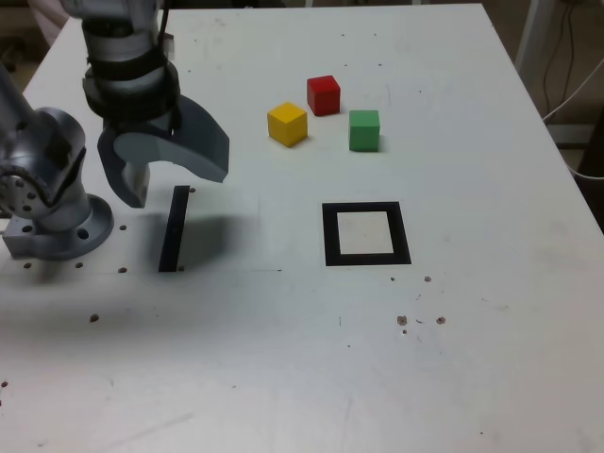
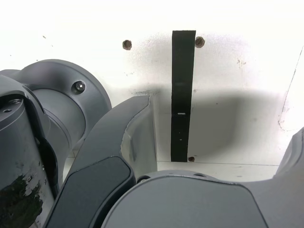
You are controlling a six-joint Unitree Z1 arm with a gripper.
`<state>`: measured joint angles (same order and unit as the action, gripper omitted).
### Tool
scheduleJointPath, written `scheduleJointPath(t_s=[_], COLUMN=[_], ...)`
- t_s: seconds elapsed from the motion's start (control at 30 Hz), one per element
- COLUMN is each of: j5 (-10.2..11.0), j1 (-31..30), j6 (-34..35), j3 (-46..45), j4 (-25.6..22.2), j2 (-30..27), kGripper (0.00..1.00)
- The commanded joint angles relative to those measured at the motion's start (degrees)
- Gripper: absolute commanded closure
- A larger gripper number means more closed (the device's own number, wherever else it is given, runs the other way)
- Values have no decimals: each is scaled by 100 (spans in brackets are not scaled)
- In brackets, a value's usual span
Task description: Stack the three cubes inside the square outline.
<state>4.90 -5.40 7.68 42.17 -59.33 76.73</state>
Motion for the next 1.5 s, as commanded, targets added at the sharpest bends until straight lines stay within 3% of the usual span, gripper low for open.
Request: scheduleJointPath(t_s=[0.0,0.57,0.9,1.23,1.47], j5=[-13,-1,-255,-187,-113], j1=[4,4,66,448,1322], j6=[4,-123,-471,-604,-1512], j3=[2,88,900,1713,2488], j4=[-24,-209,-797,-1284,-1811], j2=[-44,-82,103,336,633], kGripper=[1,0,0,0,0])
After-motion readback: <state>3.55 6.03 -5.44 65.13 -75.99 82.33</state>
